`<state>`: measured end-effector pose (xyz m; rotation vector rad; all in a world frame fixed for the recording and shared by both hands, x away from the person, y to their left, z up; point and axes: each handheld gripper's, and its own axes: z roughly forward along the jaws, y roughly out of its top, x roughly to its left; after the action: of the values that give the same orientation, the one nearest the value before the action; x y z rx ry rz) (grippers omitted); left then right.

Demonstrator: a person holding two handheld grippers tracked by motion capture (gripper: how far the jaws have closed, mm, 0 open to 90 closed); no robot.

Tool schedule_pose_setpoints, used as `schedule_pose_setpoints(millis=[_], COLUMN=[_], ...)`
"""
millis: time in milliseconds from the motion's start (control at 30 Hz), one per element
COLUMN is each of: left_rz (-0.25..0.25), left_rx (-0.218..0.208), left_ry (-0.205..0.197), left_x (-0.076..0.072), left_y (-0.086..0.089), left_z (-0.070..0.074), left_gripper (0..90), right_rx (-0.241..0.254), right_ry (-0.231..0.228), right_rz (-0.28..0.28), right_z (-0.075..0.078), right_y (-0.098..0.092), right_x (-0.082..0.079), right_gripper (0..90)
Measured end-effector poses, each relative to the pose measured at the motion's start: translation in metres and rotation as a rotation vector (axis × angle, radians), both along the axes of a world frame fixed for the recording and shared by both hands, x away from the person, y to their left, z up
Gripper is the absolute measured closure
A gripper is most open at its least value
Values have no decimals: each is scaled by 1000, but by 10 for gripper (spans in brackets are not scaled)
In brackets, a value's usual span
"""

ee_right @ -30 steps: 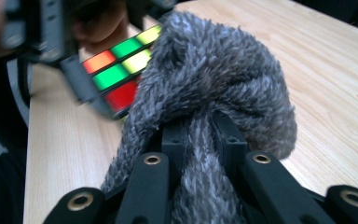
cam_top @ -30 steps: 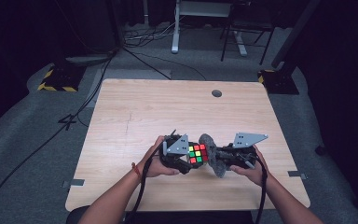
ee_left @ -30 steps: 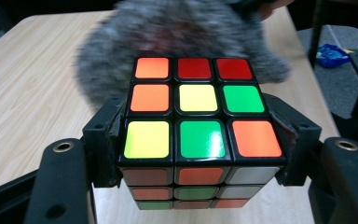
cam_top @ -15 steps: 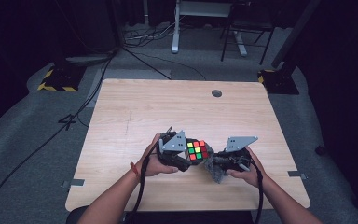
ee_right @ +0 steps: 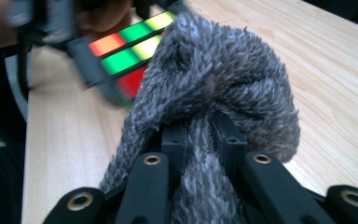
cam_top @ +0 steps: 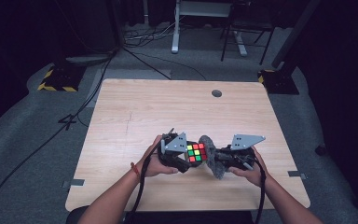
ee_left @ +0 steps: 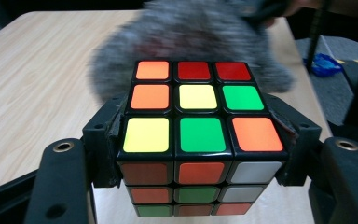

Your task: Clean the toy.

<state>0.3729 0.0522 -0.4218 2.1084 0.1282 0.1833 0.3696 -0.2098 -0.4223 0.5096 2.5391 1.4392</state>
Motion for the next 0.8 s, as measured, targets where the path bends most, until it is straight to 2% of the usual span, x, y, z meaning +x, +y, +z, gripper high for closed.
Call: schedule_pose_setpoints(millis=[67,133,200,267,400,467,567,633,733,800], left_rz=[-13,-23,-22,-16,11,17,37,60,74,78], left_rx=[-15,-29,-25,-30,-36,-47,-33,-12,-2,20], left_ry=[2,1,-15,-13,-23,-16,-23,-41,-21,-33], left_x=[-3,-4,-6,-5,-1,1,4,6,11,12], left_y=[-2,-1,-2,-1,4,7,8,7,8,8], left_z=[2,5,7,8,10,10,8,6,0,-3], left_gripper=[334,334,334,334,334,334,334,334,334,335], right_rx=[-2,-23,-51,-74,-89,-93,-105,-115,-127,-133], right_ry=[11,23,33,40,52,56,60,61,67,66], right_rz=[-8,-2,10,23,44,59,67,66,55,43], right_z=[-1,-4,-8,-12,-16,-17,-18,-19,-22,-23], right_y=[-1,0,2,5,9,10,11,11,9,5], right_x=[2,3,3,3,3,2,2,3,6,8], right_gripper=[779,779,779,779,779,779,778,777,777,776])
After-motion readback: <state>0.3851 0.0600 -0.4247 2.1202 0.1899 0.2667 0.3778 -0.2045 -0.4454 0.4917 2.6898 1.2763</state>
